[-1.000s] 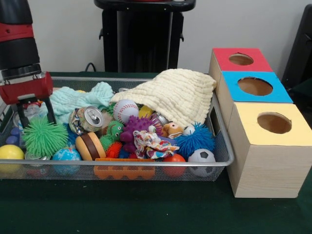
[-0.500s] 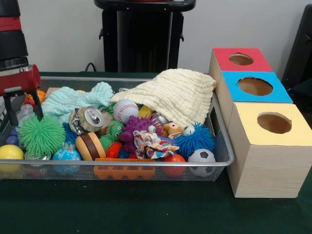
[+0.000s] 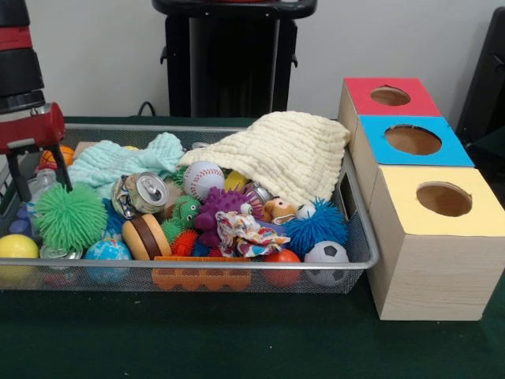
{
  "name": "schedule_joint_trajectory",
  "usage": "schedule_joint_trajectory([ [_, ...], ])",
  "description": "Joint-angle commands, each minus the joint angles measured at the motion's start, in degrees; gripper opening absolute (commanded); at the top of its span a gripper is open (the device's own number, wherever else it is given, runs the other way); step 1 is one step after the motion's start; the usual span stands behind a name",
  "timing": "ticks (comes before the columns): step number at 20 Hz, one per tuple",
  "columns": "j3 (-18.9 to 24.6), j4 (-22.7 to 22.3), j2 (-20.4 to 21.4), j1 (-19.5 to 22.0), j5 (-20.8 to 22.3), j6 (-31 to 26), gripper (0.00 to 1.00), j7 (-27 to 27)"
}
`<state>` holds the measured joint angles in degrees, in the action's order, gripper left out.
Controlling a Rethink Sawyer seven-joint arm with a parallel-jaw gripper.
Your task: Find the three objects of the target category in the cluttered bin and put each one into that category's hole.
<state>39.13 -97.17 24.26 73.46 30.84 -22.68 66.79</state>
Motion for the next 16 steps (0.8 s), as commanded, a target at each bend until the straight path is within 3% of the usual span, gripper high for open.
schedule_joint_trajectory([
  [1,2.0,4.4,-2.2,-1.4,1.6,-7.6,1.00,-7.1],
  [16,0.8,6.5,-1.6,-3.2,3.0,-11.7,1.00,-8.9],
])
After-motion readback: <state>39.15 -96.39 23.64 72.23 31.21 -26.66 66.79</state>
